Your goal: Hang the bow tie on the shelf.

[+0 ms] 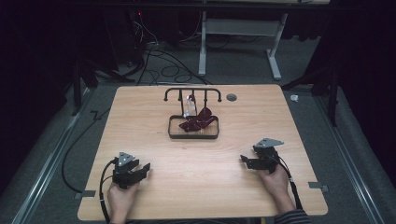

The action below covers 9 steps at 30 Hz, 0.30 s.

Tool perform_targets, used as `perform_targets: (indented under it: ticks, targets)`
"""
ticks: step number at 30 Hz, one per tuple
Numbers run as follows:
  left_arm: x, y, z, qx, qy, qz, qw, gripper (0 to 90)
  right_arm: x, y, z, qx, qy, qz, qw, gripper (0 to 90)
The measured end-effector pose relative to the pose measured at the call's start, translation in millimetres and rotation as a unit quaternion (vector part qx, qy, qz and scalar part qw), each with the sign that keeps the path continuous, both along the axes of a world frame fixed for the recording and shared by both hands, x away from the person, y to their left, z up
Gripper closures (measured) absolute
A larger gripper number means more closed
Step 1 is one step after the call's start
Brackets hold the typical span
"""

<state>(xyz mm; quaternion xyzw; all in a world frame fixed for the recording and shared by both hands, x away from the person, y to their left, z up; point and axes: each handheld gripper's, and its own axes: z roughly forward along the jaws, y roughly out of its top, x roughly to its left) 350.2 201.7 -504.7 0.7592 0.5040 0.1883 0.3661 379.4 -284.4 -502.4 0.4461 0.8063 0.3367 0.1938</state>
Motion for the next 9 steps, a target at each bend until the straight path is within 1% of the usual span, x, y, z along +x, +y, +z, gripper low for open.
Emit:
perform_targets:
  ticks: [1,3,9]
  targets:
    - [-1.9,-3.5,-2.5,0.01,-0.015,0.001,0.9998,45.6,0.0,0.0,0.0,0.0,0.0,0.0,1.0,29.2]
    - [-2.8,-7.1,-2.7,0.027,-0.019,0.0,0.9995,45.1,0.0,0.0,0.0,0.0,0.0,0.0,1.0,29.1]
    - [-3.2,-8.0,-2.7,0.027,-0.018,-0.002,0.9995,42.3,0.1,-0.1,0.0,0.0,-0.001,0.001,1.0,29.1]
